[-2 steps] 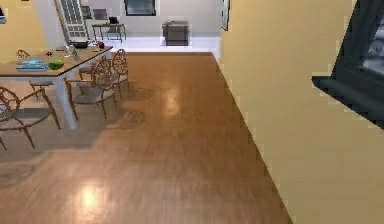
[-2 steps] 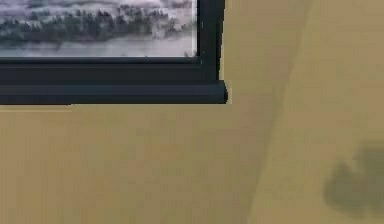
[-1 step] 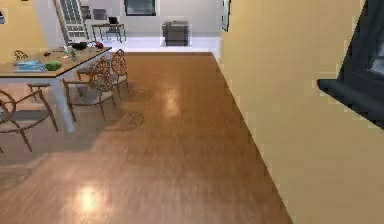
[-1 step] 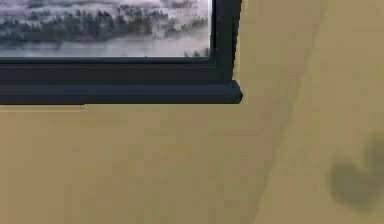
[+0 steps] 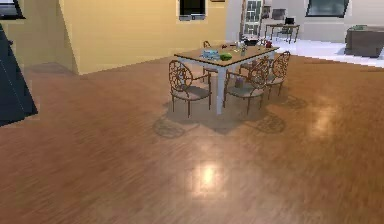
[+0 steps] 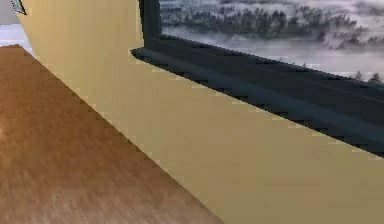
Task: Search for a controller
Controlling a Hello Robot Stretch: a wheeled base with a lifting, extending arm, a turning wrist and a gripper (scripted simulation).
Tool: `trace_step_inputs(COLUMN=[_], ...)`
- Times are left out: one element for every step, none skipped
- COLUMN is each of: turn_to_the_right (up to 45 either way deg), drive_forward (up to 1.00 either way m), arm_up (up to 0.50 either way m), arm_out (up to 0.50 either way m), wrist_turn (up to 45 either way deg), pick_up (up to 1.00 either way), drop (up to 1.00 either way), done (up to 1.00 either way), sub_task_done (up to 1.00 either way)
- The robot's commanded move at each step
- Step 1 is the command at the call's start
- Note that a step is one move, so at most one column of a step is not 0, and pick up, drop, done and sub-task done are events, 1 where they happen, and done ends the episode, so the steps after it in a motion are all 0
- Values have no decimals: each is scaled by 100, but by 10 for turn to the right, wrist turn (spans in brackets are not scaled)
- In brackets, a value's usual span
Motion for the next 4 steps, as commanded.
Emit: trace_step_inputs(turn_to_the_right=[-180,0,0,0], drive_forward=[0,100,100,60], arm_up=[0,0,0,0], arm_out=[0,0,0,0], wrist_turn=[0,0,0,0], pick_up=[0,0,0,0], drop=[0,0,0,0], done=[0,0,0,0], sub_task_done=[0,0,0,0])
